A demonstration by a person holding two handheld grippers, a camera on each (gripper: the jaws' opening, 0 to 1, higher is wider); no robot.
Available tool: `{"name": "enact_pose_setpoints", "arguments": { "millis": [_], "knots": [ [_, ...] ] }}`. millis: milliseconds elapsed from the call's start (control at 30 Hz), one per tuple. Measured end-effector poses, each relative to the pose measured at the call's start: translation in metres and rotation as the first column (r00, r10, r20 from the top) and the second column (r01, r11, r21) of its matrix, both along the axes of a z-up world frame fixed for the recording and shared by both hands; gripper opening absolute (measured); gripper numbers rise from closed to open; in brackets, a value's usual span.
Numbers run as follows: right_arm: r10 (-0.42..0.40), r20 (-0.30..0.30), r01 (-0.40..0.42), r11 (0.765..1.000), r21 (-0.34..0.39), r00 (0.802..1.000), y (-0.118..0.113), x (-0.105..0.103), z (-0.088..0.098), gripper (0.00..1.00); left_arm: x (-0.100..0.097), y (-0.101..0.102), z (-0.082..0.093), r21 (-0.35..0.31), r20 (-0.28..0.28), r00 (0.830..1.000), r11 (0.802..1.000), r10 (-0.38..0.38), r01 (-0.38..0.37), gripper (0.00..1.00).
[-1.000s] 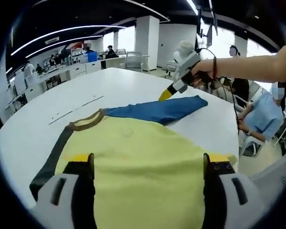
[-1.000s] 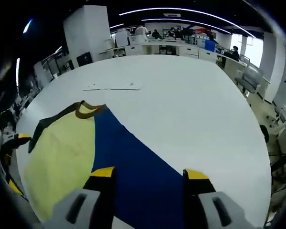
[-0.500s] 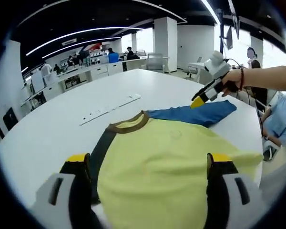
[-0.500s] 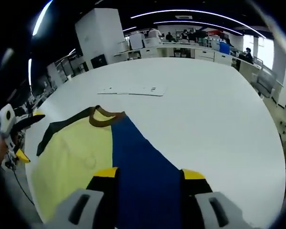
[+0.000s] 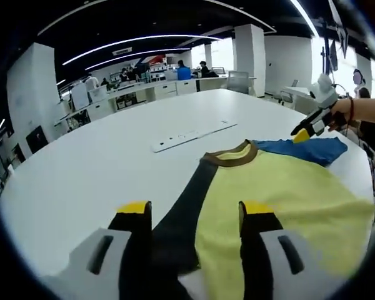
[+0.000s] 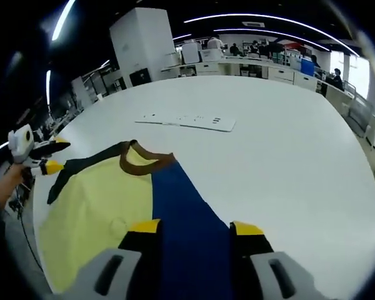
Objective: Fold the garment on the visible template until the final outline fits inside the template.
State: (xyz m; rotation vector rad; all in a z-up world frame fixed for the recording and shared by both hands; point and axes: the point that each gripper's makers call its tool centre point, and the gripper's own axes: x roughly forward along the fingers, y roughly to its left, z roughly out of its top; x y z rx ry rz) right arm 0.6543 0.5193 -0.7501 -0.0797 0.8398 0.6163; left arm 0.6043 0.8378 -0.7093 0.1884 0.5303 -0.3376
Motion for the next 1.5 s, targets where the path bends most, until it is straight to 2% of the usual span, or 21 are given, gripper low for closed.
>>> {"name": "enact_pose_setpoints", "arguments": {
  "millis": [67, 167, 233, 367, 533, 667, 733, 900, 1000, 1100, 1500],
  "knots": [
    [0.005, -0.002, -0.005, 1.0, 0.001, 1.0, 0.003, 0.002, -0.002, 0.39, 0.007, 0.008, -0.006, 0.011, 0.002, 1.0, 1.0, 0.023, -0.023, 0.41],
    [0.039, 0.005, -0.039, 0.999, -0.017, 0.999, 0.009, 0.004, -0.007, 0.39, 0.019, 0.012, -0.017, -0.007, 0.001, 0.999, 0.999, 0.043, -0.043, 0.33],
    [0.053, 0.012, -0.053, 0.998, -0.02, 0.998, 0.012, 0.006, -0.009, 0.38, 0.021, 0.012, -0.024, -0.002, -0.018, 0.999, 0.999, 0.041, -0.041, 0.27],
    [0.069, 0.016, -0.068, 0.997, -0.028, 0.998, 0.013, 0.011, -0.011, 0.36, 0.03, 0.015, -0.039, -0.008, -0.046, 0.998, 0.999, 0.045, -0.045, 0.25],
    [0.089, 0.032, -0.086, 0.992, -0.096, 0.995, 0.008, 0.018, -0.015, 0.3, 0.04, 0.016, -0.047, -0.01, -0.058, 0.997, 0.999, 0.045, -0.046, 0.22],
    [0.096, 0.025, -0.093, 0.991, -0.092, 0.995, 0.01, 0.021, -0.018, 0.28, 0.048, 0.014, -0.054, -0.017, -0.073, 0.997, 0.999, 0.034, -0.035, 0.19],
    [0.091, 0.015, -0.089, 0.992, -0.089, 0.996, 0.011, 0.021, -0.019, 0.27, 0.047, 0.01, -0.057, -0.044, -0.09, 0.996, 0.999, 0.023, -0.027, 0.14],
    [0.098, 0.017, -0.096, 0.99, -0.101, 0.995, 0.013, 0.02, -0.02, 0.26, 0.051, 0.006, -0.057, -0.057, -0.09, 0.996, 0.998, 0.011, -0.017, 0.1],
    [0.096, 0.019, -0.092, 0.987, -0.131, 0.995, 0.012, 0.02, -0.021, 0.22, 0.047, -0.002, -0.058, -0.112, -0.115, 0.993, 0.994, 0.002, -0.014, 0.02],
    [0.1, 0.028, -0.095, 0.983, -0.157, 0.995, 0.012, 0.019, -0.022, 0.19, 0.047, -0.001, -0.057, -0.084, -0.109, 0.994, 0.996, 0.005, -0.014, 0.02],
    [0.095, 0.016, -0.091, 0.979, -0.18, 0.995, 0.008, 0.026, -0.023, 0.08, 0.048, -0.006, -0.057, -0.019, -0.117, 0.993, 0.999, -0.031, 0.029, 0.0]
  ]
}}
